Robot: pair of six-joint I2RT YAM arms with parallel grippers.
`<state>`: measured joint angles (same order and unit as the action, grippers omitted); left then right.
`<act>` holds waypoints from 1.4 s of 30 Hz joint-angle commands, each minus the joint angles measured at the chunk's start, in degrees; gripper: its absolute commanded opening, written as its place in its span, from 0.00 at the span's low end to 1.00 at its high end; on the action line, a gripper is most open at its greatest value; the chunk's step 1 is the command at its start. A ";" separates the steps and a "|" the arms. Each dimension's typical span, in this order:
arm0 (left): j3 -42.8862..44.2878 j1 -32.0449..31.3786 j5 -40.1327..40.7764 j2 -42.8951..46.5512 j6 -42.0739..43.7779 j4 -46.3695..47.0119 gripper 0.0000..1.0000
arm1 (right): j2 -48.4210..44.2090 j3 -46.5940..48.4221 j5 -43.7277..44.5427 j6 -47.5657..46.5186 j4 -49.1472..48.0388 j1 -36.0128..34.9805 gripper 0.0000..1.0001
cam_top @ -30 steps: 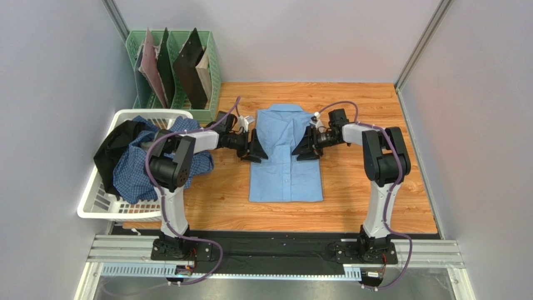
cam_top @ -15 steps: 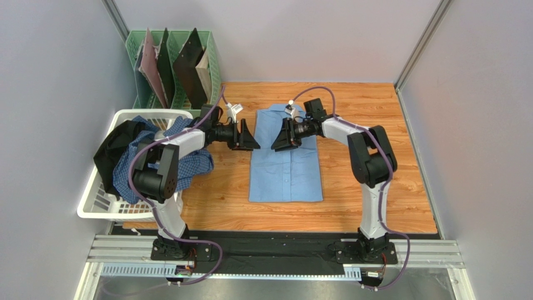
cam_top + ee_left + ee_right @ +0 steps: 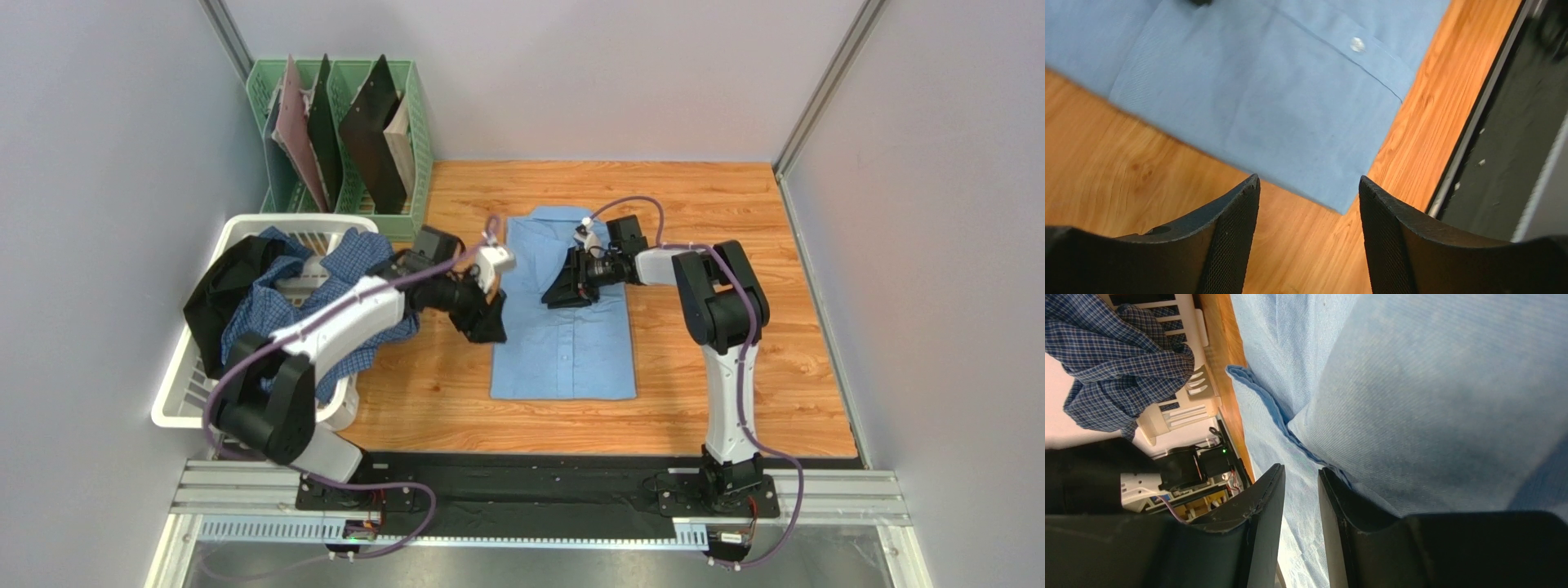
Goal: Fold and stack the long sleeve shirts
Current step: Fold the shirt
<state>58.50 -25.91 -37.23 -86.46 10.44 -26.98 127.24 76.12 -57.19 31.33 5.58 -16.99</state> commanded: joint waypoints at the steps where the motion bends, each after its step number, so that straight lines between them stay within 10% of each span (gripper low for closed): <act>1: -9.70 -12.21 17.26 12.26 18.10 3.13 0.65 | -5.76 -2.55 4.98 -1.35 -1.73 -1.20 0.35; 10: -18.07 -37.61 36.35 11.32 25.42 15.89 0.58 | -12.54 2.28 7.43 -27.45 24.55 -0.85 0.30; 23: -14.74 -45.80 49.35 -8.02 29.03 22.33 0.47 | -4.28 3.25 12.28 -30.28 26.67 -0.76 0.21; 29: -12.80 -45.89 45.86 -2.68 26.13 16.54 0.01 | -4.98 1.93 12.80 -30.63 26.50 -1.64 0.20; 42: 6.18 -43.54 25.64 7.18 16.55 -18.53 0.00 | -18.24 -12.04 9.47 -32.72 27.72 -7.61 0.20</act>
<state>60.14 -71.50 -4.45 -80.90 30.72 -33.19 113.82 67.05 -48.66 2.48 32.62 -22.55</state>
